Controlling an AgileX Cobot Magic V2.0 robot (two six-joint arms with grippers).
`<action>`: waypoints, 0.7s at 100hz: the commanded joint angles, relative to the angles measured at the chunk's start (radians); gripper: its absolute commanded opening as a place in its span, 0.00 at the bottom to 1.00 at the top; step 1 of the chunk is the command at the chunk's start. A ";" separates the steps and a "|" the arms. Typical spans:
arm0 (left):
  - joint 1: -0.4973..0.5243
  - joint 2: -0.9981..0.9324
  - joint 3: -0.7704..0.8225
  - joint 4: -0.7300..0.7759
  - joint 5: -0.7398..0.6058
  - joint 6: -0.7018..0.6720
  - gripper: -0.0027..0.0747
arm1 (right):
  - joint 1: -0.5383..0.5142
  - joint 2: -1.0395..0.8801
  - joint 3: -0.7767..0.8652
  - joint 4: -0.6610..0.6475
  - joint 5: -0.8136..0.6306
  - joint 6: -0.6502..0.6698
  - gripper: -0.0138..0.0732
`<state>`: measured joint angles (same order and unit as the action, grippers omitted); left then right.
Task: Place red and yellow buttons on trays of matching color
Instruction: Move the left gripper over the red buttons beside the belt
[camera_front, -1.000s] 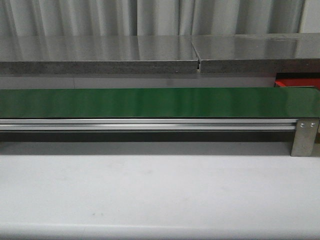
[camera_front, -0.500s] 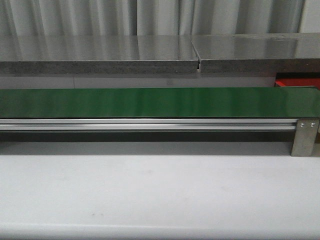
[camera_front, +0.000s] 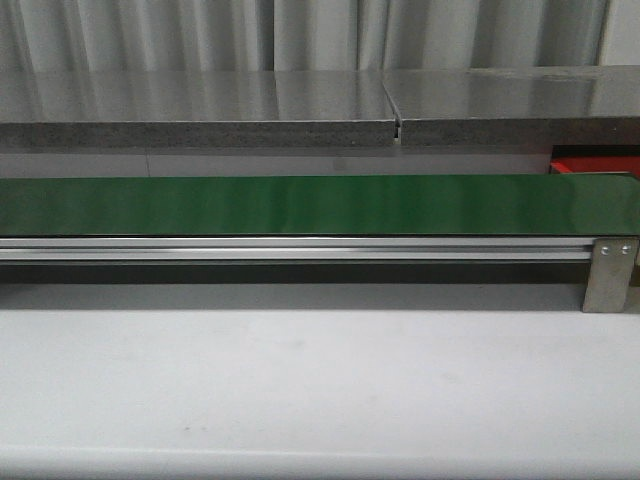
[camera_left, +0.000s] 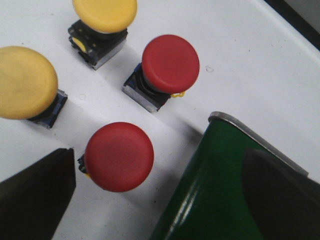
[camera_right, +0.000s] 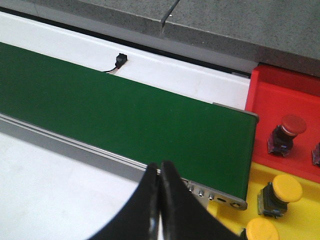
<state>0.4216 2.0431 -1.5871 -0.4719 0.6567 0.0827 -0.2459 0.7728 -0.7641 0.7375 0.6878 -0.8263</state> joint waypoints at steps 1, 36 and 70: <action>0.008 -0.050 -0.031 -0.031 -0.064 -0.021 0.88 | 0.000 -0.009 -0.026 0.023 -0.041 -0.007 0.03; 0.016 -0.048 -0.031 -0.031 -0.087 -0.025 0.88 | 0.000 -0.009 -0.026 0.023 -0.041 -0.007 0.03; 0.016 0.003 -0.031 -0.034 -0.090 -0.052 0.88 | 0.000 -0.009 -0.026 0.023 -0.041 -0.007 0.03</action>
<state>0.4346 2.0790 -1.5895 -0.4772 0.6017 0.0437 -0.2459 0.7728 -0.7641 0.7375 0.6878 -0.8263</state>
